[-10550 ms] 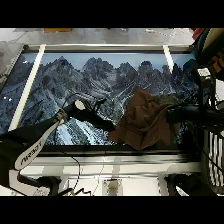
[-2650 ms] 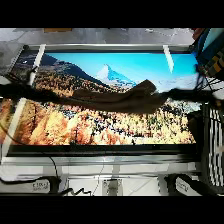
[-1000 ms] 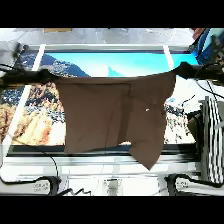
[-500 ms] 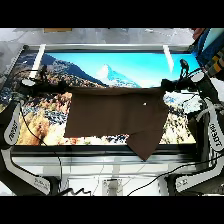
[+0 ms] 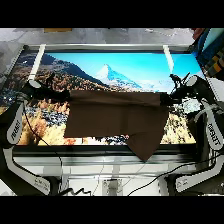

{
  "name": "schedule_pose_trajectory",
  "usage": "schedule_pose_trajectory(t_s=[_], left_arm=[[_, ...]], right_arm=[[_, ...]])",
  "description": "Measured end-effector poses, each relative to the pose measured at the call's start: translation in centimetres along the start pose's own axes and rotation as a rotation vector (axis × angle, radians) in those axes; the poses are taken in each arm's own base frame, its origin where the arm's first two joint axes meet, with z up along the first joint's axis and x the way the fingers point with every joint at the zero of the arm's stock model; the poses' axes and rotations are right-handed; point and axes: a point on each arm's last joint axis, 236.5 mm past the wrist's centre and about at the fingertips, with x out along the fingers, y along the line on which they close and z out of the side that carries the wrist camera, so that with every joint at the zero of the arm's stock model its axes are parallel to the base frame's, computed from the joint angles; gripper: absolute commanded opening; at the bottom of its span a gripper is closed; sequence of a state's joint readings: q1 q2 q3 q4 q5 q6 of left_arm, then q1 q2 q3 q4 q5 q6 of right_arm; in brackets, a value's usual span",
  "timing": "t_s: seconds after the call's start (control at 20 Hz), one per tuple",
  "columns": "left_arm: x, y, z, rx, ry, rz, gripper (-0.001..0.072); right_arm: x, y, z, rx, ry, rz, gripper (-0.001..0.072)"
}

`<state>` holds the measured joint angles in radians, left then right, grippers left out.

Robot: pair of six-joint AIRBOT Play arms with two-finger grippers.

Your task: Fold the clothes and pants, and hang the long-sleeved shirts on hangers.

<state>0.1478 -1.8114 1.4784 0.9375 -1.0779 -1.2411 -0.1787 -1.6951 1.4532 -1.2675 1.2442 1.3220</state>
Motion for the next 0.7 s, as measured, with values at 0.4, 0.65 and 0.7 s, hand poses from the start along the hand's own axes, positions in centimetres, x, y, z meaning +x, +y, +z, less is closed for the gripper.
schedule_pose_trajectory(t_s=[0.4,0.65,0.7], left_arm=[[0.0,-0.2,-1.5,-0.016,0.062,-0.003,0.0019],[0.0,-0.4,-2.1,-0.020,0.089,-0.010,0.0625],[0.0,-0.5,-2.3,-0.021,0.097,-0.016,0.0622]], right_arm=[[-0.2,-2.9,-0.7,0.057,0.026,-0.124,0.0027],[-0.4,-4.2,-0.7,0.099,0.021,-0.181,0.0548],[-0.4,-4.2,-0.7,0.103,0.021,-0.181,0.0548]])
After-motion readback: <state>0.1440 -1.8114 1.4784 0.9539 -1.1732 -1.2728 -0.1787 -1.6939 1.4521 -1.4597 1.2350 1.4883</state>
